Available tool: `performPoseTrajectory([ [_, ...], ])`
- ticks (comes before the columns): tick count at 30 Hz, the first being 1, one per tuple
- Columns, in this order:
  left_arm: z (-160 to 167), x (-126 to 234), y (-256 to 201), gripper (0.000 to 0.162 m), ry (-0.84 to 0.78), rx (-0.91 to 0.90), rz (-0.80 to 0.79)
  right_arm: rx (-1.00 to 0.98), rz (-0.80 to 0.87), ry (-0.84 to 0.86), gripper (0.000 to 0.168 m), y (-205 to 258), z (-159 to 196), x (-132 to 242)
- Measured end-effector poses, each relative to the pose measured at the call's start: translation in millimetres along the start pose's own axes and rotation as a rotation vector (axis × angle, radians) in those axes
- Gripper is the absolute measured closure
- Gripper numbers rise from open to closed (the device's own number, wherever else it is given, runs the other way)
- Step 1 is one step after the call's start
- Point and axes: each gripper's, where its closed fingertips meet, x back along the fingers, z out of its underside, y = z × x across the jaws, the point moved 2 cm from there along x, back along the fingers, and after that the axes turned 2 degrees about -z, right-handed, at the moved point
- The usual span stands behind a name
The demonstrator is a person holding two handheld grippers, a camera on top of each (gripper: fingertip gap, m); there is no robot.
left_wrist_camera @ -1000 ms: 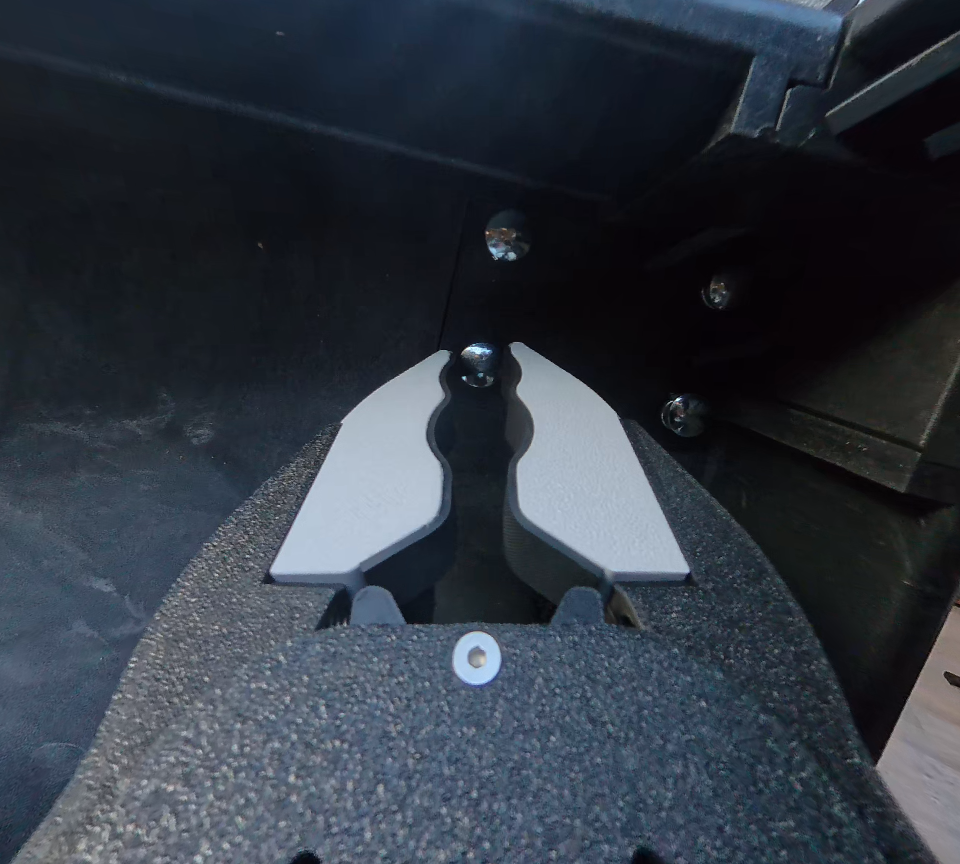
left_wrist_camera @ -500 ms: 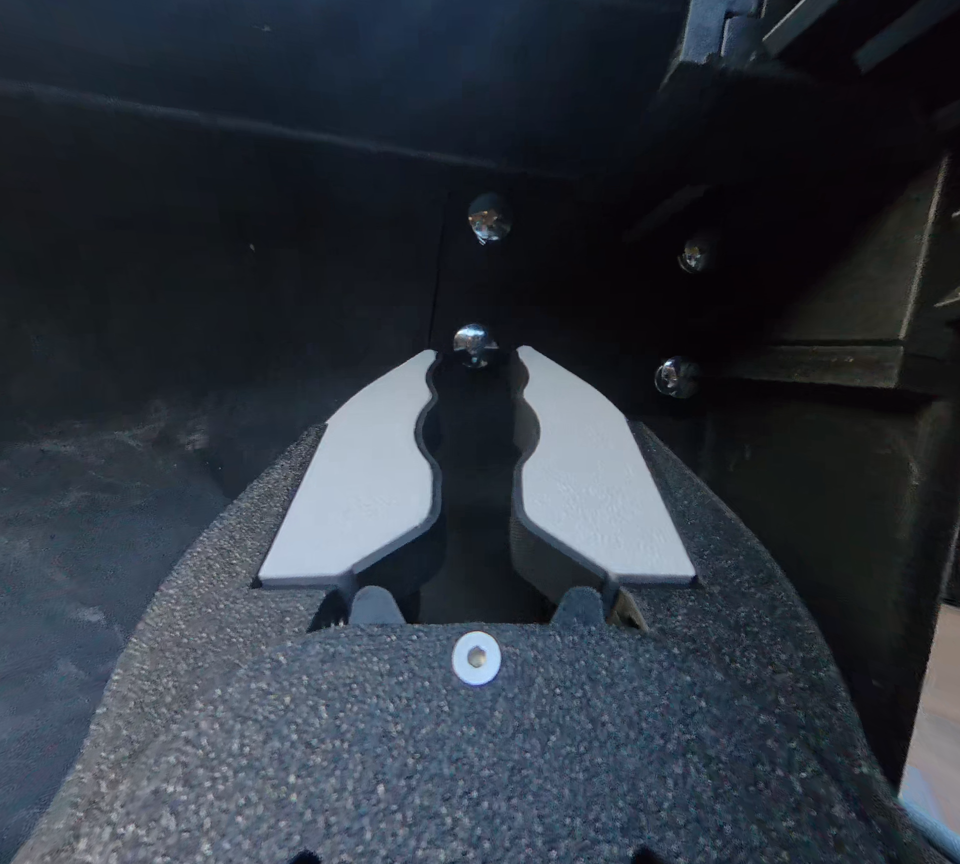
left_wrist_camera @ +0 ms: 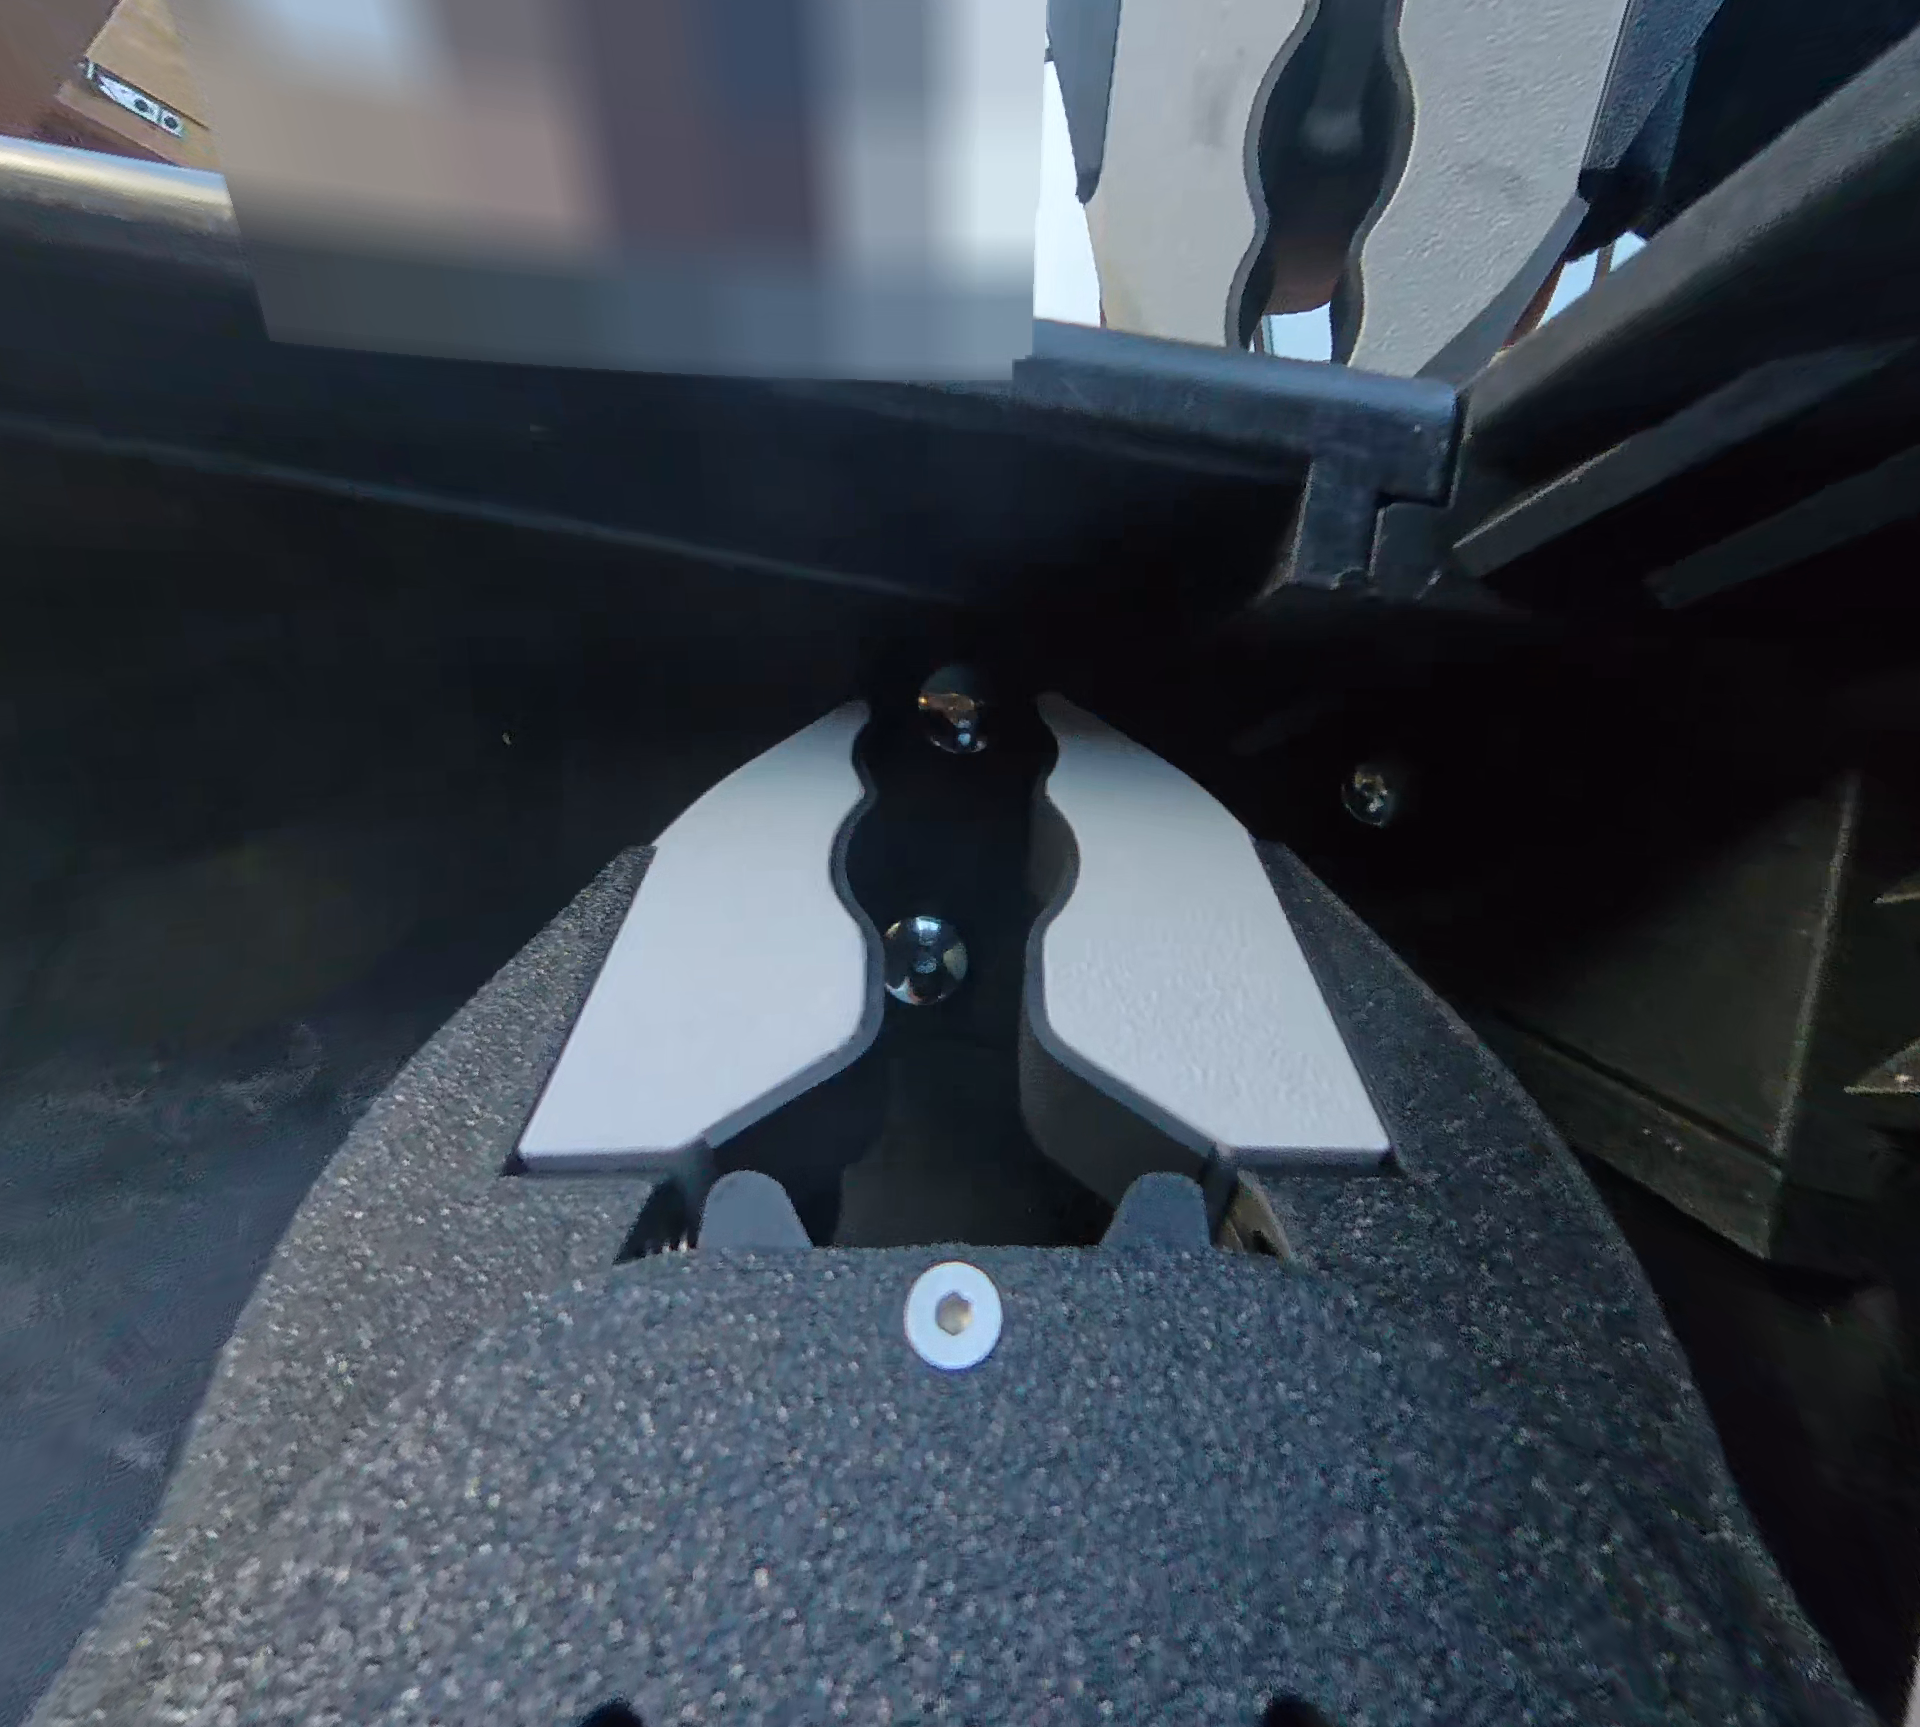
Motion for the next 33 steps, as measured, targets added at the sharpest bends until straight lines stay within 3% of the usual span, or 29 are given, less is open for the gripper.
performPoseTrajectory([
  [2, 0.2, -2.3, -1.9, 0.145, 0.0, 0.008, 0.008, 0.0, -0.003, -0.005, 0.159, 0.0, -0.2, -0.1],
  [33, 1.6, -0.4, -1.2, 0.146, 0.019, -0.014, 0.018, -0.011, 0.0, -0.002, 0.159, 0.7, -2.0, -0.1],
])
